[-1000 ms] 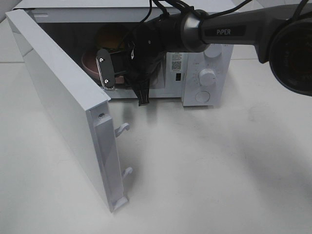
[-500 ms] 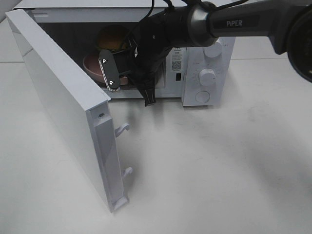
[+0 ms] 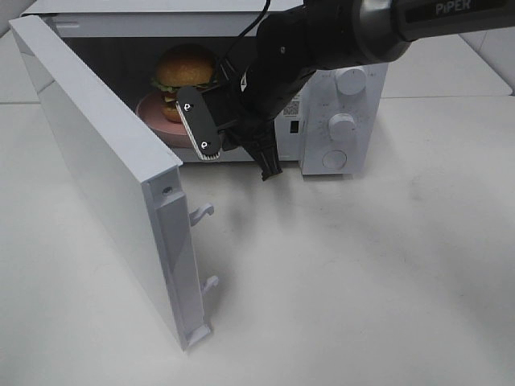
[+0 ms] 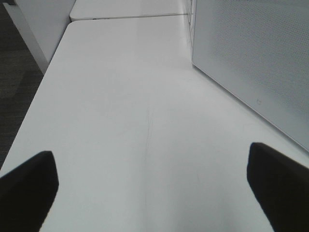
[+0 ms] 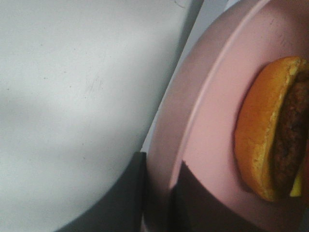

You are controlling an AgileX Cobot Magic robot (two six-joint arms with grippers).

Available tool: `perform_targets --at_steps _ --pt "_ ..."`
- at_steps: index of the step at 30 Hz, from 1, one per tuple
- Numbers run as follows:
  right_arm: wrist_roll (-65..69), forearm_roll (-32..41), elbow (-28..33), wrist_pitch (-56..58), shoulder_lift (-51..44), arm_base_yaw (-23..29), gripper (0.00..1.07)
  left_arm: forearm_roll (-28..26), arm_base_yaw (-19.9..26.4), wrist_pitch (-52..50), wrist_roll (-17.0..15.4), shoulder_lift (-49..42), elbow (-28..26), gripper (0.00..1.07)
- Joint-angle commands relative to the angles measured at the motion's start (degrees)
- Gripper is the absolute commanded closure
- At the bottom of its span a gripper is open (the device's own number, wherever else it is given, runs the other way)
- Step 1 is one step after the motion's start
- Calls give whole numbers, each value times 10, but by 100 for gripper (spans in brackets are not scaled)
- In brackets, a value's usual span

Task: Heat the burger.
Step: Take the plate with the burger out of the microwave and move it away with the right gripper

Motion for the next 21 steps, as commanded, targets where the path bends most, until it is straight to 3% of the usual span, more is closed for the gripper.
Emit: perform_targets --at_steps 1,21 --pt "-34 19 10 -42 -32 1 107 0 2 -6 -3 -3 0 7" --pt "-99 45 182 -91 -149 1 107 0 2 -6 -3 -3 0 7"
